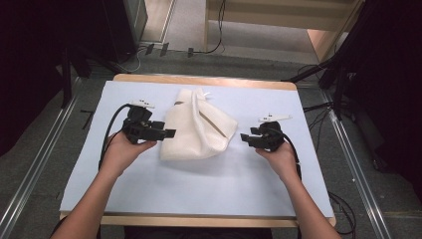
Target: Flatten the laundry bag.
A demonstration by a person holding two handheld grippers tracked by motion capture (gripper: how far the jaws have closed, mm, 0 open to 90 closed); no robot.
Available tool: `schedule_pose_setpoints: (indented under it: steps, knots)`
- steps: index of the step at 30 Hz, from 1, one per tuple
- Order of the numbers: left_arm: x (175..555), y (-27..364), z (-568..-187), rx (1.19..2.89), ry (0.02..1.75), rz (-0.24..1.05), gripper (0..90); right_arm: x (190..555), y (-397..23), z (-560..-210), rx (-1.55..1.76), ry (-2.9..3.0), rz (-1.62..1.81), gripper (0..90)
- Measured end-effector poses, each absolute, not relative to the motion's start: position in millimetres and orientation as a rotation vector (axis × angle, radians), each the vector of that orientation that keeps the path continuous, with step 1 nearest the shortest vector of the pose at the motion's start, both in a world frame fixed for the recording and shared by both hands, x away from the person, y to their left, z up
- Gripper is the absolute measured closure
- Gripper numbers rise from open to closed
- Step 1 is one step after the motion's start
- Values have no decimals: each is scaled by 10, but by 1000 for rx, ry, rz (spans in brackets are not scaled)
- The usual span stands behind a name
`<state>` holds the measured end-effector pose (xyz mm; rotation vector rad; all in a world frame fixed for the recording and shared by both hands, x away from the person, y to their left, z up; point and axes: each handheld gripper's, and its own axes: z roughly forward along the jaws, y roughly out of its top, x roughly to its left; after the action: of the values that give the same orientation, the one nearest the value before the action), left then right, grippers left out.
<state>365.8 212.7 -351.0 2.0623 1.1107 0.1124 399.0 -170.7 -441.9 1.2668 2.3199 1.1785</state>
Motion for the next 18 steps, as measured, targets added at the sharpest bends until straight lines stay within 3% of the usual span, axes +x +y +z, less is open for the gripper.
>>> schedule_pose_setpoints:
  steps: [7,13,16,18]
  knots:
    - [3768,1819,-3385,2099,1083,121,386,4108,-1609,-4427,1260,2332,1155,482]
    - [3955,1577,-3359,2067,1126,123,264,4115,-1569,-4416,1234,2341,1156,470]
    - [4076,1522,-3457,2069,1177,121,279,4118,-1559,-4424,1239,2337,1158,458]
    - [4156,1510,-3552,2077,1209,78,349,4130,-1552,-4432,1231,2331,1167,450]
